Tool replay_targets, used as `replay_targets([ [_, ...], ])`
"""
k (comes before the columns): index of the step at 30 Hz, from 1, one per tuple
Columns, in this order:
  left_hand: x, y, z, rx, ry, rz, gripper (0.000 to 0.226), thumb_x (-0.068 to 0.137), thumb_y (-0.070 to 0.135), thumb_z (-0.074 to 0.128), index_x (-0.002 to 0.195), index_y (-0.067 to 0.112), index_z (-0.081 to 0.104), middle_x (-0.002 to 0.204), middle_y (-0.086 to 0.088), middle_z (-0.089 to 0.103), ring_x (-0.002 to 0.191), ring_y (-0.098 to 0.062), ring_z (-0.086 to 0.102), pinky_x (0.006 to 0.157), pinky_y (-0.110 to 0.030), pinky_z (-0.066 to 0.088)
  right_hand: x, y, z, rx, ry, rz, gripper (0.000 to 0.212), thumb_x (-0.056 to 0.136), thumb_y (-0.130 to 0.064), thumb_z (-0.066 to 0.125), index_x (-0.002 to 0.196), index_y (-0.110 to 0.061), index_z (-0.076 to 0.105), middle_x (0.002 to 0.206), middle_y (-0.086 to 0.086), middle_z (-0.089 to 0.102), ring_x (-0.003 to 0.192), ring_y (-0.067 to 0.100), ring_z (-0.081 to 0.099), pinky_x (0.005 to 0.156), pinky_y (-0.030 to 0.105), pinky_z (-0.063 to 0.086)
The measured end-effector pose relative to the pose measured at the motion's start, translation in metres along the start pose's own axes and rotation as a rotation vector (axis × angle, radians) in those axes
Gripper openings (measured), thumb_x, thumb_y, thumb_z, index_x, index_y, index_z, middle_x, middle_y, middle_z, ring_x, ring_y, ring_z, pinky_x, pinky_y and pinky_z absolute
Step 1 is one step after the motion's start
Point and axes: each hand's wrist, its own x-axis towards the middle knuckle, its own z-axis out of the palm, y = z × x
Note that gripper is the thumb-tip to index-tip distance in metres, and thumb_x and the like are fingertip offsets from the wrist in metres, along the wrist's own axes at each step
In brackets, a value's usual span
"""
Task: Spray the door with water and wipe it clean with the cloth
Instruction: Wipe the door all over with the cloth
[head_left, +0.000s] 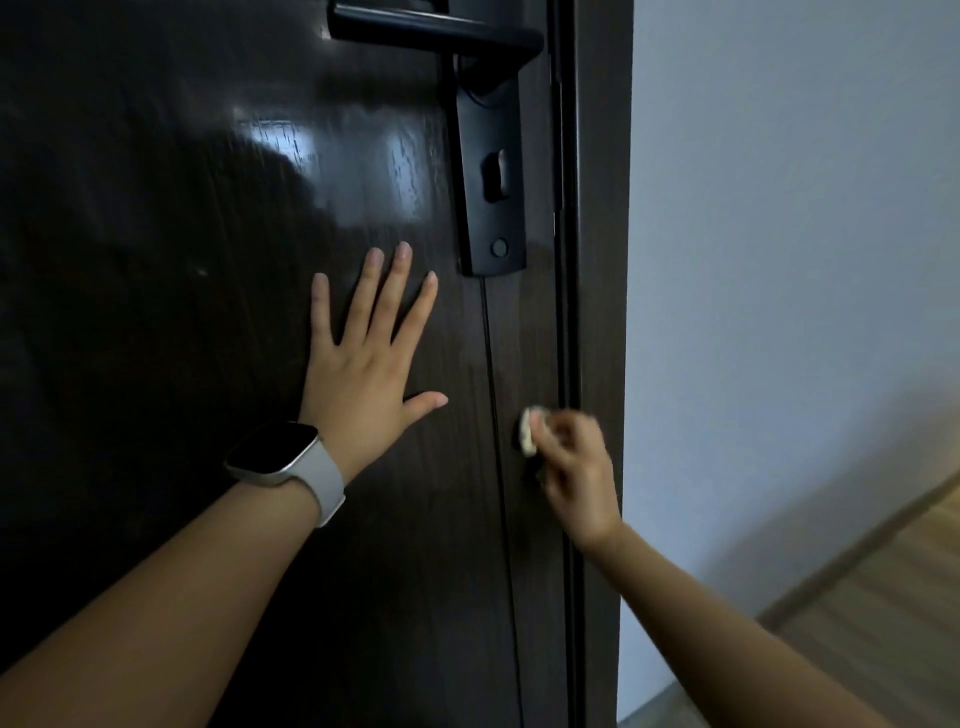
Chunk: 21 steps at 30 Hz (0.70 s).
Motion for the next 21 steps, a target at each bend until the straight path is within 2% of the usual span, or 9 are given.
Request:
replay_targets([
  [2,0.000,0.000,0.000,0.001,0.003,0.001,0.116,0.072,0.068,0.066,0.159,0.018,0.006,0.165,-0.012,-0.009,0.152,-0.032,-0.007,0.114,-0.056,-0.018,-0.030,0.002,-0.004,0.079,-0.090,0.067,0.053,0.084,0.008,0.062,0.123,-0.028,0.061,0.109,-0.017,0.047,0.093,0.017,0.057,0.072,0.035,0.053],
  [3,0.000,0.000,0.000,0.000,0.004,-0.001,0.117,0.072,0.068,0.066,0.159,0.018,0.006,0.165,-0.012,-0.009,0.152,-0.031,-0.007,0.114,-0.056,-0.018,-0.030,0.004,-0.009,0.097,-0.110,0.060,0.045,0.087,0.006,0.060,0.116,-0.029,0.064,0.107,-0.019,0.049,0.092,0.014,0.057,0.071,0.034,0.052],
  [5,0.000,0.000,0.001,-0.007,0.001,-0.003,0.118,0.072,0.068,0.067,0.159,0.019,0.006,0.165,-0.012,-0.009,0.152,-0.031,-0.008,0.114,-0.056,-0.018,-0.004,-0.002,-0.020,0.108,-0.114,0.009,0.049,0.080,0.009,0.057,0.117,-0.020,0.070,0.106,-0.005,0.053,0.094,0.016,0.055,0.079,0.027,0.049],
  [8,0.000,0.000,0.000,-0.006,-0.007,-0.001,0.117,0.072,0.068,0.067,0.159,0.019,0.005,0.165,-0.011,-0.010,0.152,-0.031,-0.009,0.114,-0.056,-0.018,0.072,-0.015,-0.035,0.060,0.030,-0.040,0.049,0.079,0.011,0.057,0.121,-0.012,0.069,0.105,0.010,0.055,0.097,0.020,0.053,0.084,0.021,0.042],
  [11,0.000,0.000,-0.001,-0.007,-0.002,0.002,0.117,0.073,0.068,0.066,0.159,0.019,0.004,0.165,-0.011,-0.009,0.152,-0.031,-0.009,0.113,-0.056,-0.018,0.129,-0.035,-0.035,0.087,0.154,-0.051,0.037,0.087,0.006,0.061,0.118,-0.011,0.071,0.104,0.013,0.057,0.096,0.021,0.055,0.082,0.018,0.045],
  [14,0.000,-0.001,-0.001,-0.020,0.002,0.007,0.116,0.073,0.066,0.068,0.159,0.019,0.005,0.165,-0.012,-0.008,0.152,-0.031,-0.008,0.114,-0.056,-0.018,0.118,-0.041,-0.020,0.049,0.185,-0.052,0.042,0.083,0.009,0.060,0.120,-0.009,0.069,0.106,0.015,0.057,0.099,0.022,0.054,0.084,0.023,0.046],
  [18,0.000,0.000,-0.003,-0.030,-0.015,0.001,0.117,0.072,0.066,0.069,0.158,0.019,0.005,0.165,-0.011,-0.009,0.152,-0.030,-0.009,0.113,-0.055,-0.019,0.052,-0.027,-0.014,0.002,-0.017,-0.119,0.043,0.081,0.005,0.056,0.120,-0.010,0.069,0.103,0.009,0.053,0.092,0.022,0.052,0.070,0.034,0.050],
  [21,0.002,0.000,-0.009,-0.045,-0.037,-0.014,0.119,0.071,0.064,0.072,0.158,0.020,0.003,0.165,-0.010,-0.008,0.151,-0.029,-0.009,0.114,-0.054,-0.020,0.042,-0.019,-0.031,0.044,-0.144,-0.128,0.040,0.078,0.011,0.066,0.109,-0.014,0.073,0.101,0.002,0.053,0.092,0.018,0.053,0.070,0.030,0.052],
])
